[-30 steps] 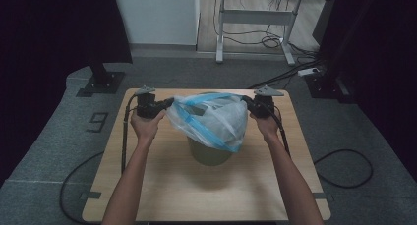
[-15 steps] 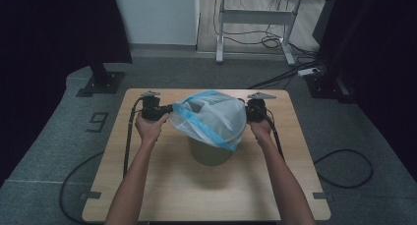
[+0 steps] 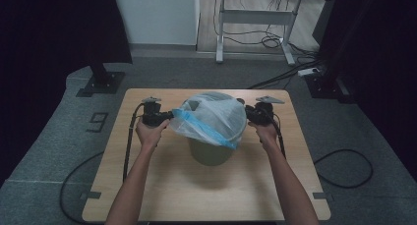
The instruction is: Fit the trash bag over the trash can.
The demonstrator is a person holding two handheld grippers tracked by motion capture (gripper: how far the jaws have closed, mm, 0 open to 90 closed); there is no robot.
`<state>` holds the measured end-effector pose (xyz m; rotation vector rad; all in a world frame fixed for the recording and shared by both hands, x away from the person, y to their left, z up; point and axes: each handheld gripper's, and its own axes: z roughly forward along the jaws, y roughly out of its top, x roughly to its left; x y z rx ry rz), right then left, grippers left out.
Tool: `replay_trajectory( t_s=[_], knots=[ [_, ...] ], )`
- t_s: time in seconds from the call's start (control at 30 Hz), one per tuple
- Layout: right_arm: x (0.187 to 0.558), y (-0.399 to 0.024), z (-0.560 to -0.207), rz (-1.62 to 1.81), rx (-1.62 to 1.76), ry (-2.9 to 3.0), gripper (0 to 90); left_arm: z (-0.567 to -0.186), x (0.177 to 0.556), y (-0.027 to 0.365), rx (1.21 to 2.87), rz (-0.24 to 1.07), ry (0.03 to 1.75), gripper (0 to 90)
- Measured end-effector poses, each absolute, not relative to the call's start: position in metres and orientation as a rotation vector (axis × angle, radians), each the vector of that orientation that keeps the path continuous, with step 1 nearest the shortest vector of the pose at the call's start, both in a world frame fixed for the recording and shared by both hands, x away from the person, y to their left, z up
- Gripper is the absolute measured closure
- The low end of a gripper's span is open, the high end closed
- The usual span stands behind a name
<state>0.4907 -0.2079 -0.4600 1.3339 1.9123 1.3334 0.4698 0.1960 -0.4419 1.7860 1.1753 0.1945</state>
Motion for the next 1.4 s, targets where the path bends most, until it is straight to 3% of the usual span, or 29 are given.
replay_trajectory(
  t_s=[0.27,0.77,1.17,1.3,1.4],
  knots=[
    [0.446,-0.236,-0.431,1.405,1.276,1.867,60.5,-0.441,0.465,0.199,1.774,0.208,1.169,89.4],
    [0.338,-0.223,-0.441,1.497,0.981,2.019,53.6,-0.437,0.459,0.200,1.764,0.228,1.169,89.4],
    [0.315,-0.186,-0.443,1.459,0.859,2.033,47.0,-0.435,0.458,0.199,1.762,0.228,1.176,89.4],
    [0.318,-0.178,-0.438,1.464,0.823,2.043,54.7,-0.435,0.458,0.199,1.757,0.220,1.175,89.4],
    [0.319,-0.172,-0.437,1.469,0.801,2.050,71.8,-0.436,0.458,0.199,1.758,0.218,1.172,89.4]
  ],
)
